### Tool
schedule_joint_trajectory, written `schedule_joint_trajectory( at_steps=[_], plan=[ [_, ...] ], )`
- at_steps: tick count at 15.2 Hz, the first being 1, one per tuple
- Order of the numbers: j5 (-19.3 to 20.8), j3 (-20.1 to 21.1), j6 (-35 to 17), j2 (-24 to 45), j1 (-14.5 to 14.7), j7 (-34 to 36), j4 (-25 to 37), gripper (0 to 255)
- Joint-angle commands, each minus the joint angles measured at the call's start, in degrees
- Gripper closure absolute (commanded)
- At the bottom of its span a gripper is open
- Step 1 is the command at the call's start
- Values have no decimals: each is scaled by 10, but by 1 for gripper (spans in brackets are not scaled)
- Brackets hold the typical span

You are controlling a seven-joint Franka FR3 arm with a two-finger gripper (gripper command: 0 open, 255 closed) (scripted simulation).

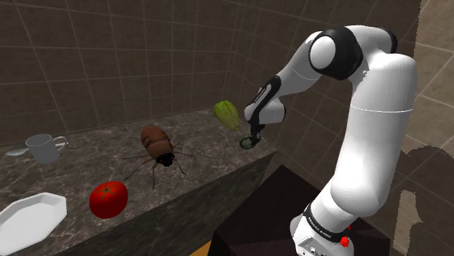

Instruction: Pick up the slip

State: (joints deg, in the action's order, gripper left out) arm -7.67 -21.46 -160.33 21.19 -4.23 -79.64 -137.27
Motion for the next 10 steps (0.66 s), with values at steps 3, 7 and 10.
schedule_joint_trajectory(
  at_steps=[3, 7, 10],
  plan=[
    [21, -19, 26, -31, 16, 15, -5, 255],
    [45, -37, 54, -63, 29, 30, -7, 255],
    [53, -41, 62, -72, 32, 35, -7, 255]
  ],
)
